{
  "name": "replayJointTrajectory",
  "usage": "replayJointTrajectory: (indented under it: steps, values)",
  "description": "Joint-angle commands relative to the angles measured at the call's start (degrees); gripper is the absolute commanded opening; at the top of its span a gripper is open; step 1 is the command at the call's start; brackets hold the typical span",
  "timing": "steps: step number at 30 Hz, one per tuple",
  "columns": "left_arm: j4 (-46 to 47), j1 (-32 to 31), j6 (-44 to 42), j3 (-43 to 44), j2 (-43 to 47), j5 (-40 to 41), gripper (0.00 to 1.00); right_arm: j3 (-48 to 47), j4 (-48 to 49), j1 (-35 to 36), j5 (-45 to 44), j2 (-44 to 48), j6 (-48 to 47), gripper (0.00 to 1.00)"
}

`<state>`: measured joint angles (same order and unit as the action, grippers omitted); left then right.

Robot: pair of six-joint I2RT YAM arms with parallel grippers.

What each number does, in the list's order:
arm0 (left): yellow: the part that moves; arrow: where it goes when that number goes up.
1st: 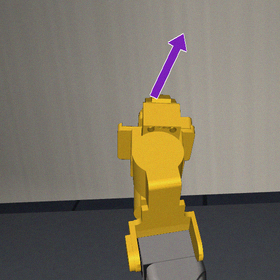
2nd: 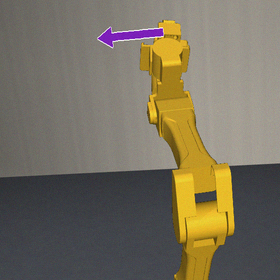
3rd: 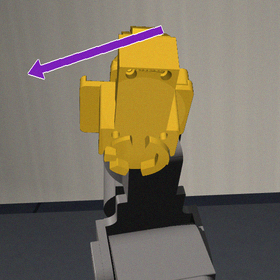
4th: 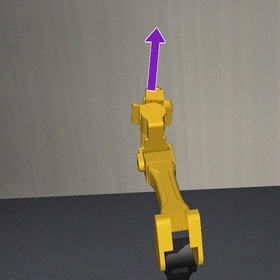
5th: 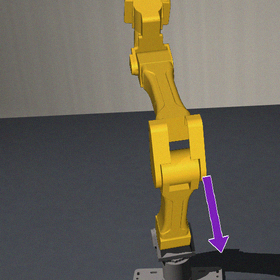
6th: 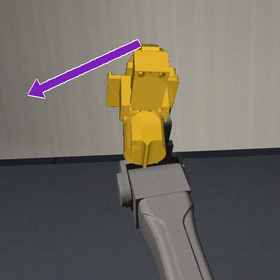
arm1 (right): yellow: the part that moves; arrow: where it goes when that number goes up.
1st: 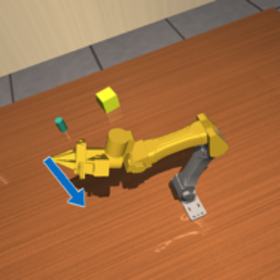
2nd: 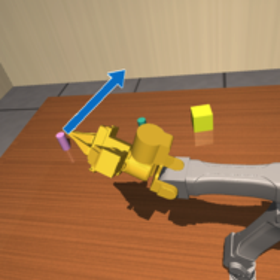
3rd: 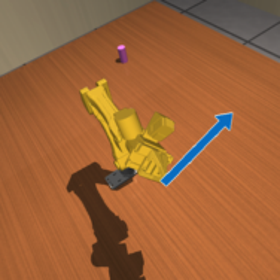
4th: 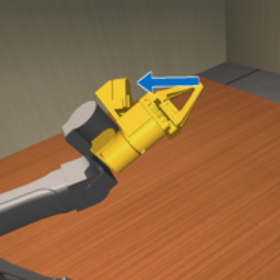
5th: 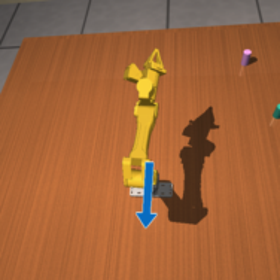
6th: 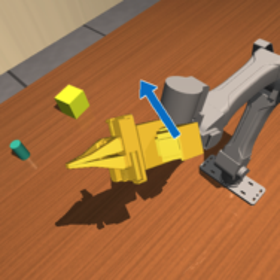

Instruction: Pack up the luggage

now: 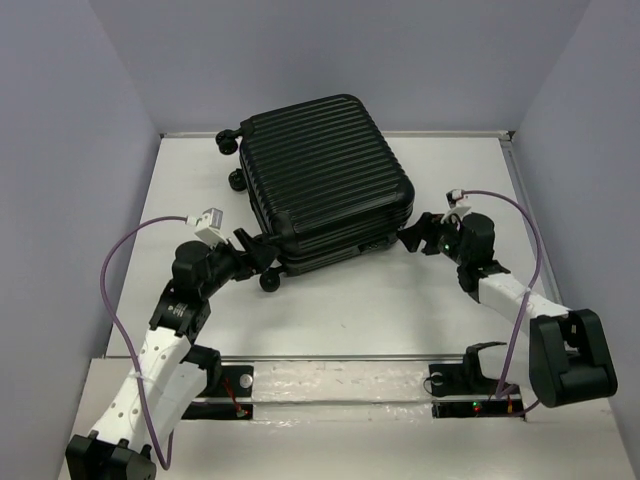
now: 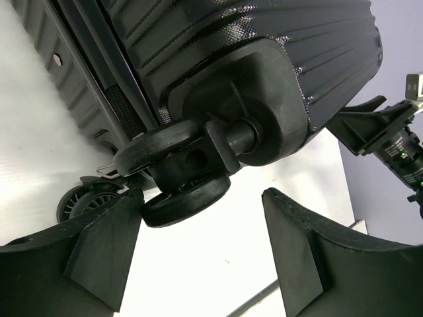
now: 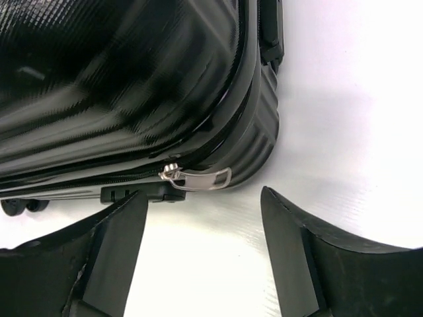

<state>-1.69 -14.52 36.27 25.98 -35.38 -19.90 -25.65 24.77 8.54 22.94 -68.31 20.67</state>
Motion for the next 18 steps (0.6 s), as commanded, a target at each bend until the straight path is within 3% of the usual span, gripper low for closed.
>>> replayJointTrajectory:
  steps: [1, 6, 11, 13, 18]
  values:
    - [3.5, -0.2, -0.5, -0.1, 0.0, -1.5, 0.83, -4.3, 1.2, -0.4, 1.9, -1.0, -2.6, 0.74]
    - [4.2, -0.2, -0.4, -0.5, -0.4, -2.0, 0.83, -5.2, 3.4, -0.4, 6.4, -4.2, -4.4, 0.71]
    - [4.2, -0.2, -0.3, -0.3, -0.3, -2.5, 0.82, -6.3, 5.5, -0.4, 8.1, -8.4, -4.3, 0.62]
    - [4.3, -0.2, -0.3, -0.2, -0.4, -2.6, 0.82, -6.5, 6.1, -0.4, 10.0, -9.6, -4.4, 0.49]
    - [4.9, -0.2, -0.3, -0.2, -1.1, -3.0, 0.82, -5.5, 9.9, -0.4, 10.5, -10.1, -3.9, 0.44]
